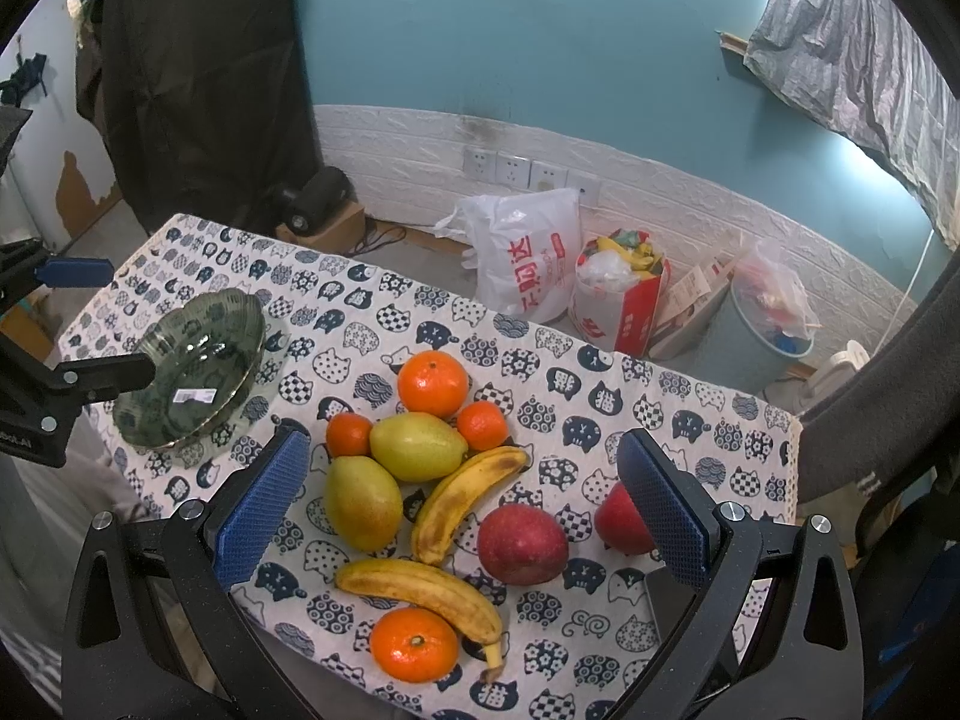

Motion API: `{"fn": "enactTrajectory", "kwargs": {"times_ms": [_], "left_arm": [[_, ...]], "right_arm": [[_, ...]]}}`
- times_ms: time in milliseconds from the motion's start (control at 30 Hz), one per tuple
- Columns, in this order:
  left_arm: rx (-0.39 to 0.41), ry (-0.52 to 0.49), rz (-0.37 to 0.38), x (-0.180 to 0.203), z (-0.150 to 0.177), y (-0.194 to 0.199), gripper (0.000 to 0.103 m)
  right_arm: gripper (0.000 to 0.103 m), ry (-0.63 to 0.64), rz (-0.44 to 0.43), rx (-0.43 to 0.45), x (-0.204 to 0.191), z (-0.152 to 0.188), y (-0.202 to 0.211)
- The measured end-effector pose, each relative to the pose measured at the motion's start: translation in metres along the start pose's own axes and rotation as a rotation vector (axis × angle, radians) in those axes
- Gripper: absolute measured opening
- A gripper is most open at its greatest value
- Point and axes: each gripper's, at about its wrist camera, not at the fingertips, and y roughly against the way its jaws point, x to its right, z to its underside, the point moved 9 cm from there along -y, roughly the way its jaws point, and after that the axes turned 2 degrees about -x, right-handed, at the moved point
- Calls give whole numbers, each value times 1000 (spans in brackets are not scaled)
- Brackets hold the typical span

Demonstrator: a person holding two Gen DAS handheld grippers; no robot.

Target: Organize fruits

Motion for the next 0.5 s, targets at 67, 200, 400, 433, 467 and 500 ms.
{"fn": "enactTrajectory", "kwargs": {"times_ms": [67,200,400,433,467,500], "left_arm": [[0,0,1,0,0,0,98],[0,-1,0,0,0,0,98],[1,0,-1,0,0,0,98],[0,0,-1,0,0,0,98],[0,0,-1,0,1,0,98],[0,1,-1,0,0,0,98]], "right_arm": [[101,0,0,-1,0,0,0],[101,1,-1,-2,0,0,0],[101,2,-1,-2,0,0,0],[101,2,-1,-3,0,0,0],[101,-2,-2,-2,0,0,0],[101,-2,-2,-3,0,0,0]]}}
